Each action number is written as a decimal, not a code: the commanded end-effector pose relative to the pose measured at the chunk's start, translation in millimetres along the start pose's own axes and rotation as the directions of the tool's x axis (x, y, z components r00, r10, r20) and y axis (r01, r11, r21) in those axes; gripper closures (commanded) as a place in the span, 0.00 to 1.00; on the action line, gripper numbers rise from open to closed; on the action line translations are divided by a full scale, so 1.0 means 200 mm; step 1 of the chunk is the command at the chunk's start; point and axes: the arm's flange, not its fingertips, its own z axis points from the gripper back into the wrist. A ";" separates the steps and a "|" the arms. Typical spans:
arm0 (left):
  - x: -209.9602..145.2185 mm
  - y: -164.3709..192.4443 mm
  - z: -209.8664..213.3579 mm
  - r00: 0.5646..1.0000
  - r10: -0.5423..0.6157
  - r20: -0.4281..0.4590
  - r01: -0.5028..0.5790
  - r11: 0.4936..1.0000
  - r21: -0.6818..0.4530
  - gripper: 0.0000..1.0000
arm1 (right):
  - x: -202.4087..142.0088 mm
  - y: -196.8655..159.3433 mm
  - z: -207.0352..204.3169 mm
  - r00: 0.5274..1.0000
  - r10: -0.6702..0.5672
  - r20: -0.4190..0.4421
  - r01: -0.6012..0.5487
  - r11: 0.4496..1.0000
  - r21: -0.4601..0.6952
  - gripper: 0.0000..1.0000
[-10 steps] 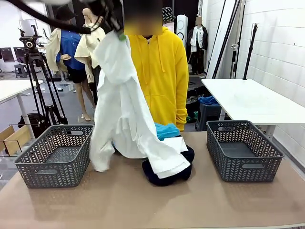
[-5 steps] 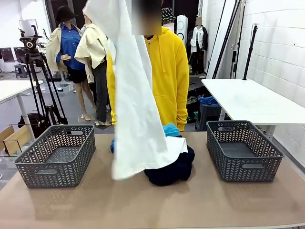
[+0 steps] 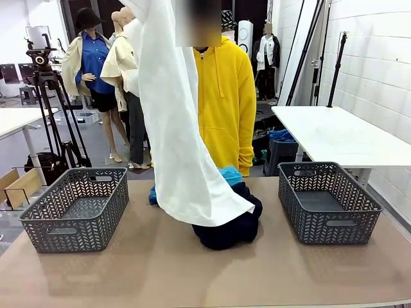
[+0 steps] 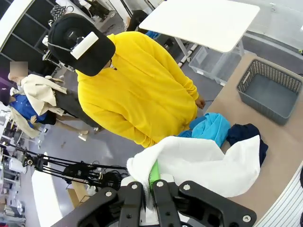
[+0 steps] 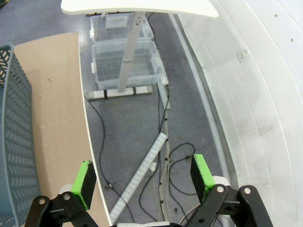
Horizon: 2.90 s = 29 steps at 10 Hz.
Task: Sort the tops and bottoms.
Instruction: Sort the clothes according to human instructions.
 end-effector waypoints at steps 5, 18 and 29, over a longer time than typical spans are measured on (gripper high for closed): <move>0.01 -0.01 -0.02 1.000 -0.004 0.001 0.004 1.000 -0.007 1.00 | 0.00 0.00 0.00 1.000 0.012 -0.004 -0.012 1.000 0.001 0.00; 0.01 -0.01 -0.02 1.000 -0.004 0.001 0.004 1.000 -0.007 1.00 | 0.00 0.00 0.00 1.000 0.012 -0.004 -0.012 1.000 0.001 0.00; -0.08 0.83 0.27 0.981 0.184 0.066 -0.194 0.888 0.416 1.00 | 0.00 0.00 0.00 1.000 0.012 -0.004 -0.012 1.000 0.001 0.00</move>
